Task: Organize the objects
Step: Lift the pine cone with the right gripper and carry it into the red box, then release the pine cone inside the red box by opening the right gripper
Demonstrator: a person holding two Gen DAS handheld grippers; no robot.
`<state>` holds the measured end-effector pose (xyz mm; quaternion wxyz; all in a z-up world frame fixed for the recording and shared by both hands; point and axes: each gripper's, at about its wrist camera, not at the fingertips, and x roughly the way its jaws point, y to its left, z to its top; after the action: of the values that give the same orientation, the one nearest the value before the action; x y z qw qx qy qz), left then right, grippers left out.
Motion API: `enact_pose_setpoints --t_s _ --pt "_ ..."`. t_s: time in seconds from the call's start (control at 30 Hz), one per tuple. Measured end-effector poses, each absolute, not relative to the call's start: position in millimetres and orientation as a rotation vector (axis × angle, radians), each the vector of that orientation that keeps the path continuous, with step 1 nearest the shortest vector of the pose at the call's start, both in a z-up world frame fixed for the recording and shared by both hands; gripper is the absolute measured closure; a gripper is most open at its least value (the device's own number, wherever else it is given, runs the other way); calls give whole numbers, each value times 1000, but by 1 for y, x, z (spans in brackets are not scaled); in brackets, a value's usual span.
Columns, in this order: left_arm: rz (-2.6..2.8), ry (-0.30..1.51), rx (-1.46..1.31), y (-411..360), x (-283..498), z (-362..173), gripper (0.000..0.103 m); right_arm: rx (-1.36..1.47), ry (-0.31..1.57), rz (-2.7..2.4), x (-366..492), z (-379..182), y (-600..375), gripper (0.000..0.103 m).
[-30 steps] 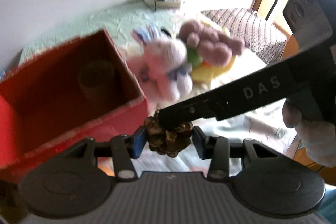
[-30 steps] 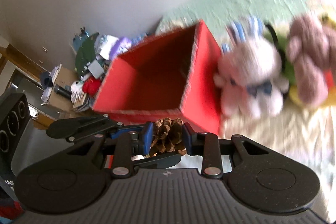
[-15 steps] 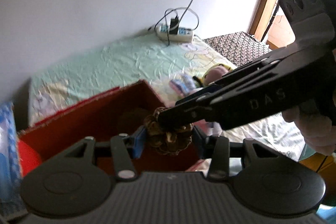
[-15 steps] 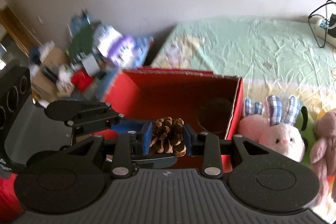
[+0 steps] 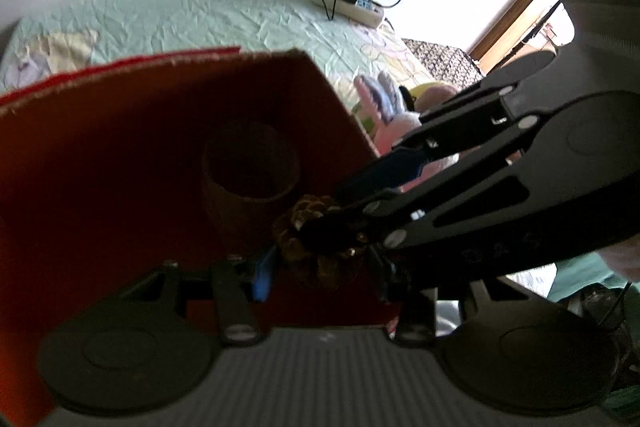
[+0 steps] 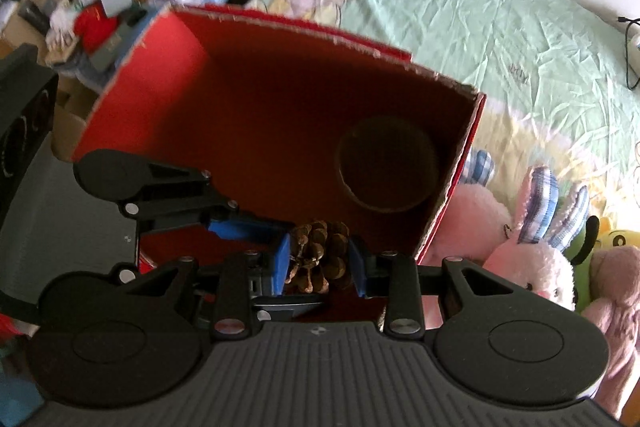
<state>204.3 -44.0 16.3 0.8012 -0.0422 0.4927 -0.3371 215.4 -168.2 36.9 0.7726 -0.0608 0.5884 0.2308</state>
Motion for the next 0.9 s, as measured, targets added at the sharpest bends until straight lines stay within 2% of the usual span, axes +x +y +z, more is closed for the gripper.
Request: enact_pose_setpoints --t_s 0.13,0.23,0.5,0.9 --pt "-743 1095 -94 -44 205 8 60 -213 1314 487 218 29 -163 70" --pt "-758 1120 -102 -49 208 2 62 -264 1331 475 218 23 -160 74" --pt "-773 1145 -100 -52 211 -6 62 -273 1324 472 221 16 -159 74" --pt "-501 995 -49 3 196 26 62 -167 1271 476 227 13 -154 74"
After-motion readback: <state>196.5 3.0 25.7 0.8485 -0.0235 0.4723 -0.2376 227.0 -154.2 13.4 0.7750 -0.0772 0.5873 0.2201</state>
